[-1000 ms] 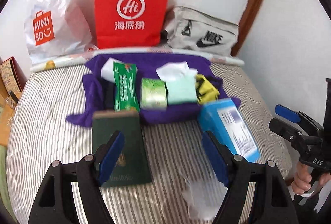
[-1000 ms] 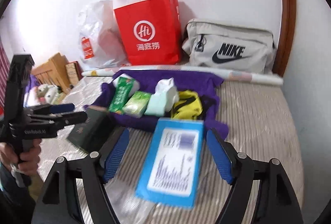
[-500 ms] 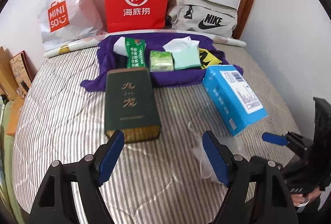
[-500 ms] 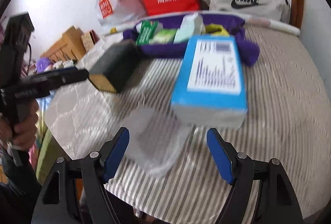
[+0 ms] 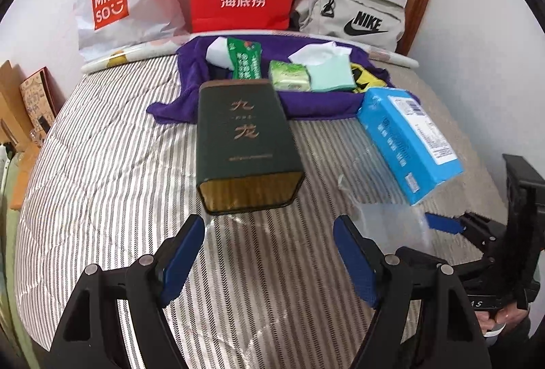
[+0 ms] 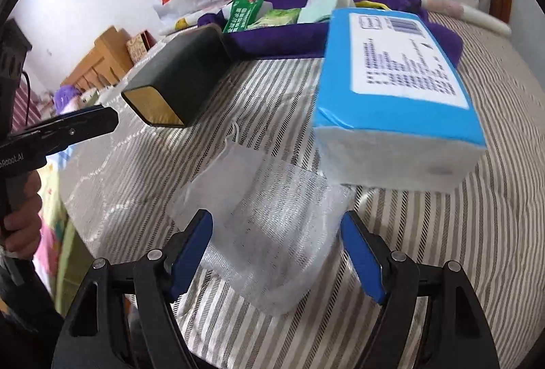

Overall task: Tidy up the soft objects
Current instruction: 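Move the right gripper toward the white mesh bag on the bedspread, then grasp the white mesh bag with the right gripper while the left approaches the white sock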

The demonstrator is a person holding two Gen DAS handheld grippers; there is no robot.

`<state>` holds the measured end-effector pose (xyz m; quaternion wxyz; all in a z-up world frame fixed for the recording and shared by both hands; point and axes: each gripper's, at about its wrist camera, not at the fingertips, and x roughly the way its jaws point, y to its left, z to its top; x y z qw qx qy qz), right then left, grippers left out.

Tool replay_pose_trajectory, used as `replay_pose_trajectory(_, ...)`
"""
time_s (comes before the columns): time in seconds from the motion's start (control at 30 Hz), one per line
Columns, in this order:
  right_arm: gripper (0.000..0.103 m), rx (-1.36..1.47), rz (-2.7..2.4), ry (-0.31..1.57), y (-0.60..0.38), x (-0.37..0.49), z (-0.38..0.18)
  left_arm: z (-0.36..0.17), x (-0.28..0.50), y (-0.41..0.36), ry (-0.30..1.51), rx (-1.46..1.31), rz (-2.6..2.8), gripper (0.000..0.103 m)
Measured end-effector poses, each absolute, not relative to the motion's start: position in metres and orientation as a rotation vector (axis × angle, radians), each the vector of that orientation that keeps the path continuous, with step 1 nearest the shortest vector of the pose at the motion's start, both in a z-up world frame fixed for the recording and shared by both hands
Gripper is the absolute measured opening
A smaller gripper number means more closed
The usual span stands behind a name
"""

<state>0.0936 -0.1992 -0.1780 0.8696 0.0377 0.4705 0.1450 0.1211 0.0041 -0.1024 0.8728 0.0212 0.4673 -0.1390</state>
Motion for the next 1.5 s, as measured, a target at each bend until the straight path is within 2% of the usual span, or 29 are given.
replay_pose_trajectory(0.1, 0.079, 0.042, 0.289, 0.96, -0.192, 0.094, -0.178, -0.11, 0.124, 0.009, 0.996, 0.02, -0.293, 0.077)
replay_pose_trajectory(0.2, 0.072, -0.01, 0.265, 0.932, -0.186, 0.093, -0.18, -0.116, 0.126, 0.011, 1.014, 0.005, -0.289, 0.077)
replay_pose_trajectory(0.23, 0.064, -0.023, 0.251, 0.926, -0.185, 0.093, -0.18, -0.118, 0.127, 0.012, 1.017, 0.003, -0.288, 0.077)
replay_pose_trajectory(0.27, 0.051, -0.054, 0.228, 0.916, -0.184, 0.093, -0.18, -0.119, 0.126, 0.012, 1.019, 0.001, -0.288, 0.077)
replay_pose_trajectory(0.33, 0.038, -0.092, 0.212, 0.903, -0.184, 0.09, -0.18, -0.12, 0.126, 0.013, 1.023, 0.0, -0.288, 0.077)
replay_pose_trajectory(0.37, 0.029, -0.081, 0.226, 0.904, -0.186, 0.09, -0.179, -0.121, 0.126, 0.013, 1.024, -0.001, -0.288, 0.077)
replay_pose_trajectory(0.47, 0.016, -0.066, 0.252, 0.907, -0.188, 0.088, -0.178, -0.121, 0.125, 0.013, 1.027, -0.003, -0.285, 0.077)
replay_pose_trajectory(0.57, 0.013, -0.064, 0.275, 0.892, -0.188, 0.083, -0.171, -0.119, 0.121, 0.013, 1.024, -0.008, -0.286, 0.077)
replay_pose_trajectory(1.0, 0.013, 0.003, 0.266, 0.811, -0.23, 0.039, -0.13, -0.112, 0.1, -0.005, 1.021, 0.004, -0.331, 0.077)
replay_pose_trajectory(1.5, 0.013, 0.038, 0.119, 0.864, -0.288, 0.032, -0.156, -0.139, 0.082, -0.073, 1.098, 0.087, -0.445, 0.077)
